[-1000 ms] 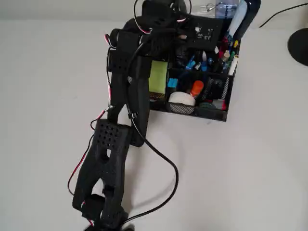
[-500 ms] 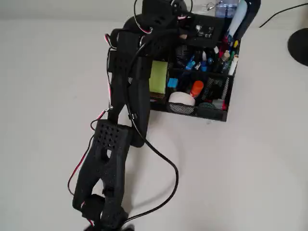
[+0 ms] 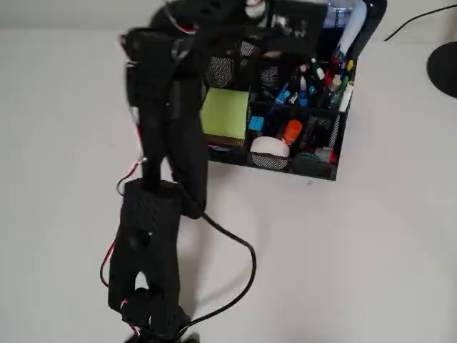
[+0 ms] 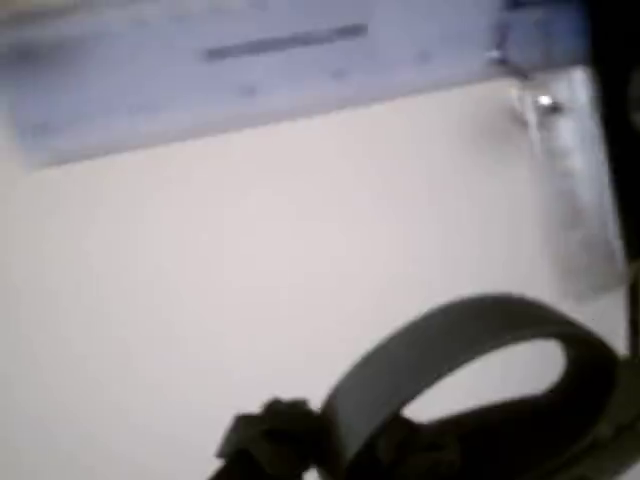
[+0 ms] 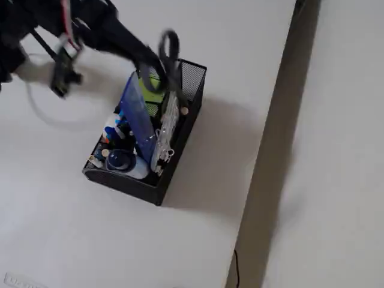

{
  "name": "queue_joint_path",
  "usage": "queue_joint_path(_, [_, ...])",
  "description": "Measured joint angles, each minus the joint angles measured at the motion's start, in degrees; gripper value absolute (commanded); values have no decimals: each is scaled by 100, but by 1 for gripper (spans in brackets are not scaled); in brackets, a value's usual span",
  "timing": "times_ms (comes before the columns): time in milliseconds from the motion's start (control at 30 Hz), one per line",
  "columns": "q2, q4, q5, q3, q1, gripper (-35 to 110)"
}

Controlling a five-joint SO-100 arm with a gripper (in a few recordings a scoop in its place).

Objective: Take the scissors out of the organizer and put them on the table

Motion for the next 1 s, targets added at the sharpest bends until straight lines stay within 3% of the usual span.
queue_joint_path(267, [1477, 844, 0, 105, 422, 0])
queue_joint_path(567, [2874, 2540, -439, 97, 2320, 0])
queue_joint_path(767, [3366, 2988, -2013, 97, 2971, 0])
queue_joint_path(1000, [4289, 3287, -5071, 1213, 1767, 0])
